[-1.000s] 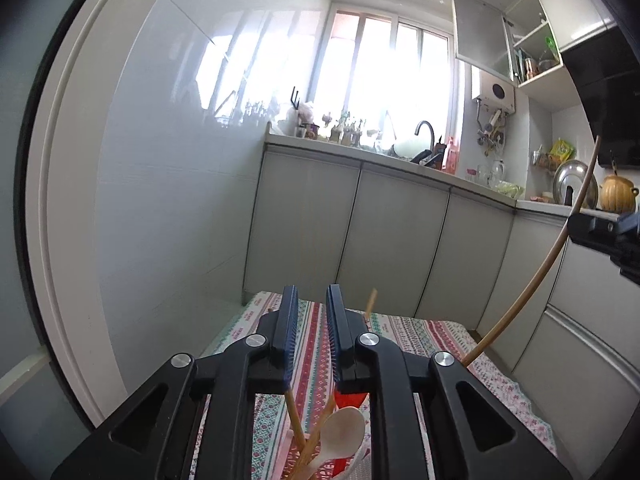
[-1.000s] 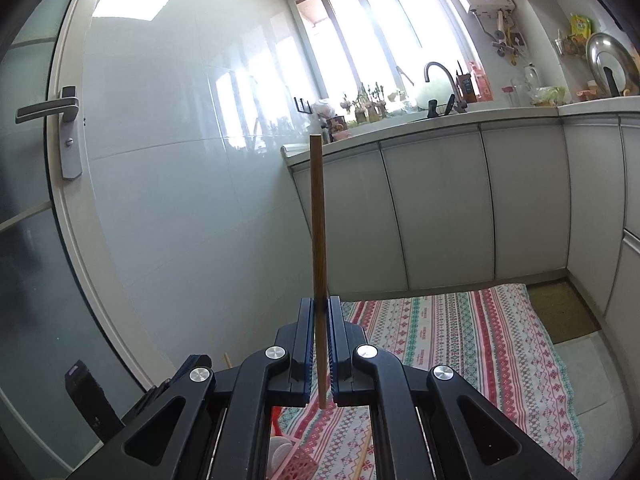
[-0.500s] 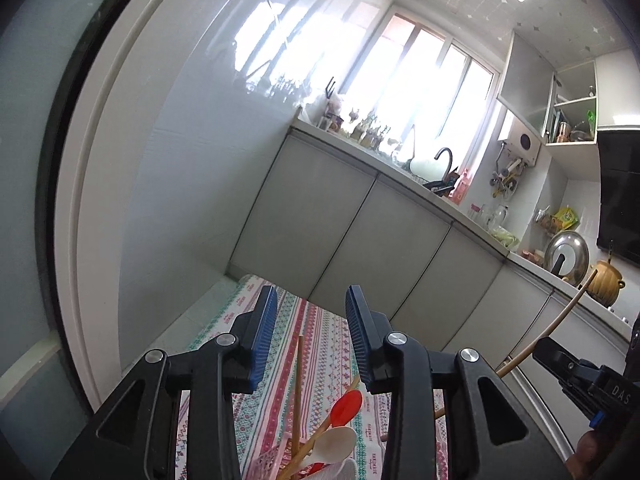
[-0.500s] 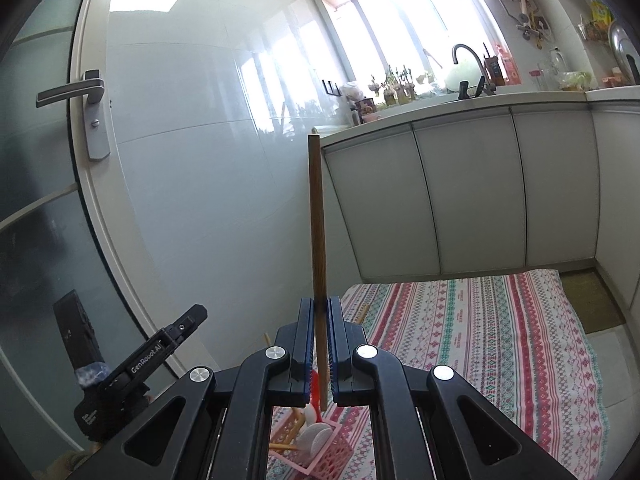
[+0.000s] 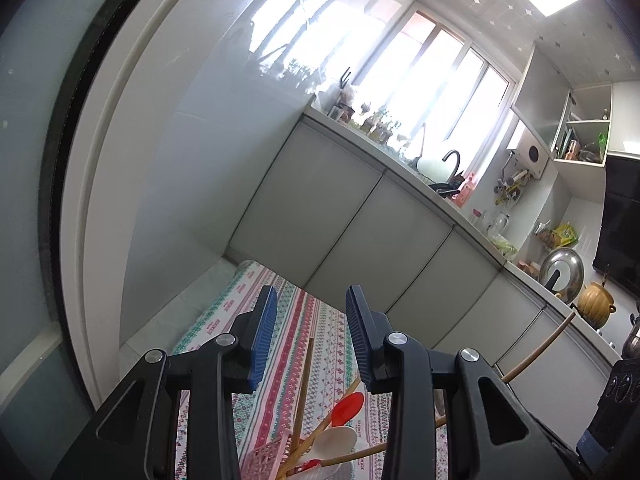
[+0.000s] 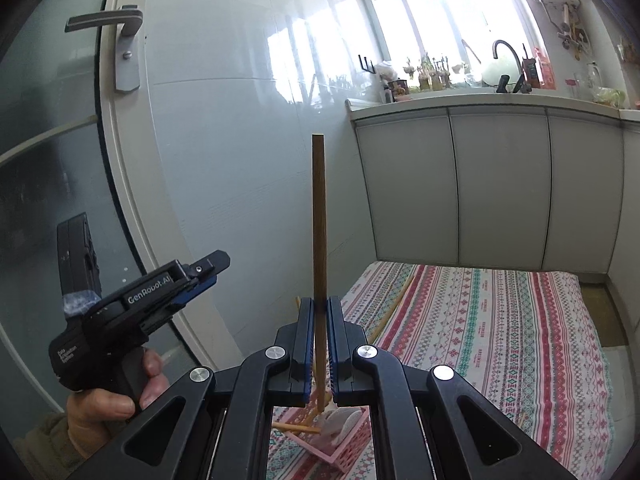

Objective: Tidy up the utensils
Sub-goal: 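Lower the left tool's chopstick into the pink basket and open the left tool, then lower the right tool's chopstick into the pink basket and open the right tool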

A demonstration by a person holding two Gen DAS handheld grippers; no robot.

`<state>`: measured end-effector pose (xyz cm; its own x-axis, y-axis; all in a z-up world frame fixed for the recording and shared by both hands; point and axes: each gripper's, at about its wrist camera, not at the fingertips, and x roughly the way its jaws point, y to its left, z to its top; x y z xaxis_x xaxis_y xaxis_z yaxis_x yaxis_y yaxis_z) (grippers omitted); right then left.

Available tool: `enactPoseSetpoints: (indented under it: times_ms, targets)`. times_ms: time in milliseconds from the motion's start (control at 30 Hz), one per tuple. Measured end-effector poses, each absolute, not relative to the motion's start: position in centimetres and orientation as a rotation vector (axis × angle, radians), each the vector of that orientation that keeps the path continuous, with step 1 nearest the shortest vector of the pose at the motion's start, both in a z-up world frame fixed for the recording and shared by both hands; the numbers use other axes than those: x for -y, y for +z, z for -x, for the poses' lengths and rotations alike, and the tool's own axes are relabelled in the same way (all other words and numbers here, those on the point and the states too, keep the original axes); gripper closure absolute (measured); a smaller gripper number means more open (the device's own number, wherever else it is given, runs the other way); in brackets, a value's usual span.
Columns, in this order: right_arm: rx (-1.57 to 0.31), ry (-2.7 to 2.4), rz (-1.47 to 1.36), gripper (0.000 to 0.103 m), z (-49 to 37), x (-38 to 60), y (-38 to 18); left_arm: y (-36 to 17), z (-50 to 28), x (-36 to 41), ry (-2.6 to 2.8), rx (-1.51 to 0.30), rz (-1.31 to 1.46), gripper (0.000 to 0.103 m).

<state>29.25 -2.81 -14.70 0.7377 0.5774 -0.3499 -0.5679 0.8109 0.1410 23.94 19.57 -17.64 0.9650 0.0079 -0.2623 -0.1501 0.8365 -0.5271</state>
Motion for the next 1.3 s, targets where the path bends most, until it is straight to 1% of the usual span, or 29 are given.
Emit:
enactPoseSetpoints:
  times_ms: [333, 500, 733, 1000, 1033, 1067, 1100, 1200, 1300]
  targets:
    - [-0.445, 0.608, 0.134, 0.097, -29.2, -0.9, -18.6, -18.0, -24.6, -19.8, 0.093, -0.283, 0.576, 0.063]
    - [-0.522, 0.589, 0.127, 0.098, -30.5, -0.8, -20.2, -18.4, -24.6, -20.0, 0.099, -0.291, 0.575, 0.063]
    - [-0.566, 0.600, 0.058, 0.098, -31.5, 0.5, -20.4, -18.7, -25.0, -19.9, 0.086, -0.308, 0.578, 0.063]
    - [-0.628, 0.622, -0.098, 0.097, -33.3, 3.2, -19.9, -19.0, -25.5, -19.5, 0.059, -0.340, 0.565, 0.063]
    - [-0.639, 0.625, -0.125, 0.095, -33.7, 3.7, -19.8, -19.0, -25.5, -19.5, 0.057, -0.341, 0.568, 0.063]
    - [-0.665, 0.632, -0.177, 0.088, -34.5, 4.3, -20.0, -19.0, -25.5, -19.5, 0.055, -0.343, 0.570, 0.063]
    - [-0.693, 0.640, -0.234, 0.086, -35.3, 5.0, -20.1, -19.1, -25.6, -19.4, 0.054, -0.345, 0.571, 0.063]
    - [-0.812, 0.660, -0.516, 0.085, -39.0, 7.9, -22.2, -19.0, -25.7, -19.3, 0.047, -0.349, 0.573, 0.063]
    - [-0.869, 0.639, -0.654, 0.082, -41.8, 9.1, -23.8, -19.0, -25.9, -19.4, 0.045, -0.348, 0.584, 0.063]
